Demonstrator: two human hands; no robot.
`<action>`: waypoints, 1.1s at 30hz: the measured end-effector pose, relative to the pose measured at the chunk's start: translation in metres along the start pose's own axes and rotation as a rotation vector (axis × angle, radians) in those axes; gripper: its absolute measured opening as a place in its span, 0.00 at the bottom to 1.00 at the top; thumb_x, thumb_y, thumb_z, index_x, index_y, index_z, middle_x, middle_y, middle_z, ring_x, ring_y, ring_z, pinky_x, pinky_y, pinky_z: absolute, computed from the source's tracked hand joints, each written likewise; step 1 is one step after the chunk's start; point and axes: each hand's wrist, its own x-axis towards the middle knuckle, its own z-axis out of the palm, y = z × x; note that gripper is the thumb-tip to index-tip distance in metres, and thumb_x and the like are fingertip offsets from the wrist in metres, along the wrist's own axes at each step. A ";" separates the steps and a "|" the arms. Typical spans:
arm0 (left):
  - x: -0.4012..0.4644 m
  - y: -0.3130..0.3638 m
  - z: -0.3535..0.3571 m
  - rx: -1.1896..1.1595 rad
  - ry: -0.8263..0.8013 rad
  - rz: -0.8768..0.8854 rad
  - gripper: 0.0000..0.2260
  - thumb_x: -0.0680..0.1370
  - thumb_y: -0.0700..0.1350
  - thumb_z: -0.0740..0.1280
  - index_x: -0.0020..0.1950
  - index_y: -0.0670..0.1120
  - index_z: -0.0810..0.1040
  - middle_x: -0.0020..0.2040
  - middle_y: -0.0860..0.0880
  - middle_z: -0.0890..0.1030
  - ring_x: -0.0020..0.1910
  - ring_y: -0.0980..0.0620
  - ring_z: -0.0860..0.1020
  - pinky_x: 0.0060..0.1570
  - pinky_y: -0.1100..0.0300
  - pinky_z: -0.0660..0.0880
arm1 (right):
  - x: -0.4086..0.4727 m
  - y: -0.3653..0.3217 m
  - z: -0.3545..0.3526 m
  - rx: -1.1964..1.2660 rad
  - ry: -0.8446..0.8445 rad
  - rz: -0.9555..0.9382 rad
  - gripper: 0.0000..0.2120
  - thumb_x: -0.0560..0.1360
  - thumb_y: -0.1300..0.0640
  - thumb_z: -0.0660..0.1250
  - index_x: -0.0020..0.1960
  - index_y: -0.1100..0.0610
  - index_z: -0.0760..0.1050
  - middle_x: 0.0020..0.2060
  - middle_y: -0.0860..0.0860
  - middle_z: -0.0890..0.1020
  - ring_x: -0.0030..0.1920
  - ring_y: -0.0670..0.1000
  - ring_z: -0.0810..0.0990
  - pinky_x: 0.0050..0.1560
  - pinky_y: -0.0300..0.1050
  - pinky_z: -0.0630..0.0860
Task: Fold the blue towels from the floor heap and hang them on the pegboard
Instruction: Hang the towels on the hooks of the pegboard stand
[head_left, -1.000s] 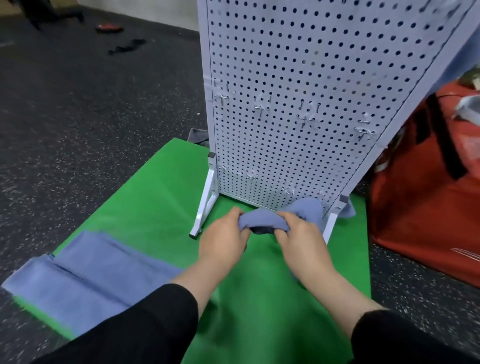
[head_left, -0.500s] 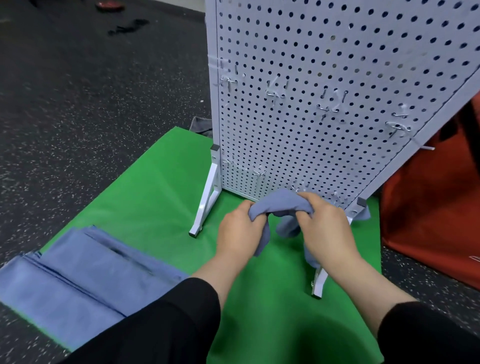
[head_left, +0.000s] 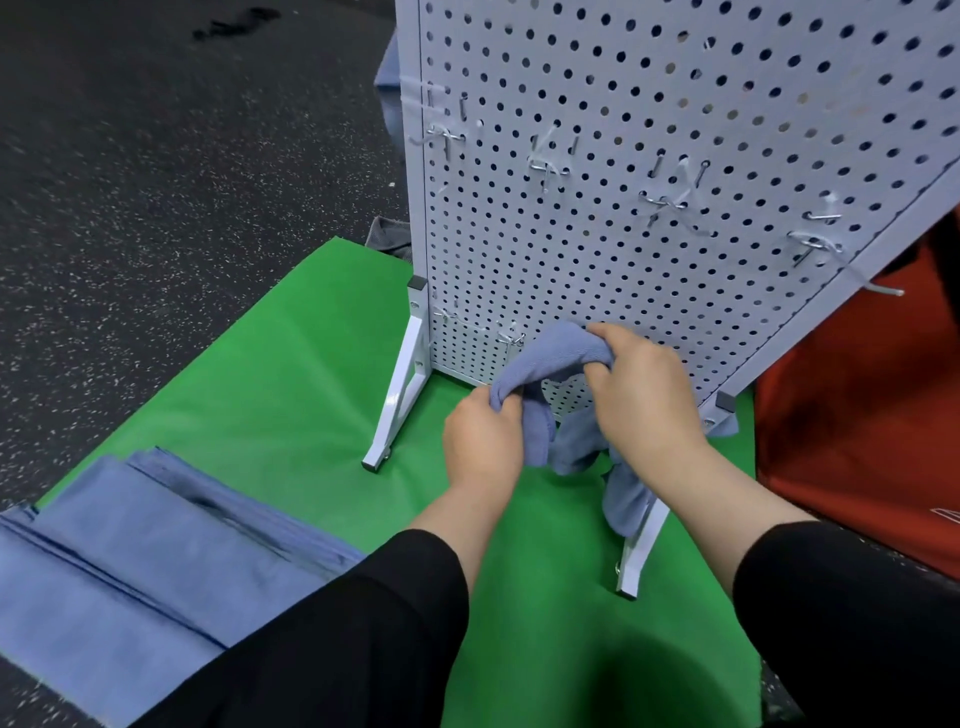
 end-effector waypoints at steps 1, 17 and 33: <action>0.002 -0.002 0.003 0.000 -0.005 -0.006 0.14 0.81 0.50 0.65 0.44 0.41 0.81 0.41 0.42 0.83 0.41 0.38 0.78 0.41 0.51 0.73 | 0.000 0.001 0.003 -0.020 -0.005 0.009 0.12 0.77 0.60 0.62 0.57 0.52 0.79 0.44 0.55 0.83 0.46 0.61 0.77 0.43 0.52 0.74; 0.019 -0.015 0.042 0.118 -0.215 -0.075 0.20 0.78 0.52 0.69 0.30 0.46 0.69 0.29 0.47 0.73 0.35 0.41 0.71 0.31 0.55 0.61 | -0.004 0.016 0.023 -0.208 -0.158 0.143 0.10 0.77 0.63 0.60 0.58 0.58 0.74 0.47 0.59 0.82 0.44 0.59 0.73 0.42 0.49 0.64; 0.012 -0.037 0.031 -0.120 -0.370 0.075 0.04 0.79 0.44 0.67 0.52 0.49 0.81 0.46 0.50 0.85 0.48 0.47 0.82 0.49 0.55 0.78 | -0.059 0.031 0.092 0.308 0.042 0.326 0.24 0.83 0.55 0.61 0.77 0.45 0.63 0.62 0.50 0.80 0.61 0.52 0.79 0.65 0.51 0.76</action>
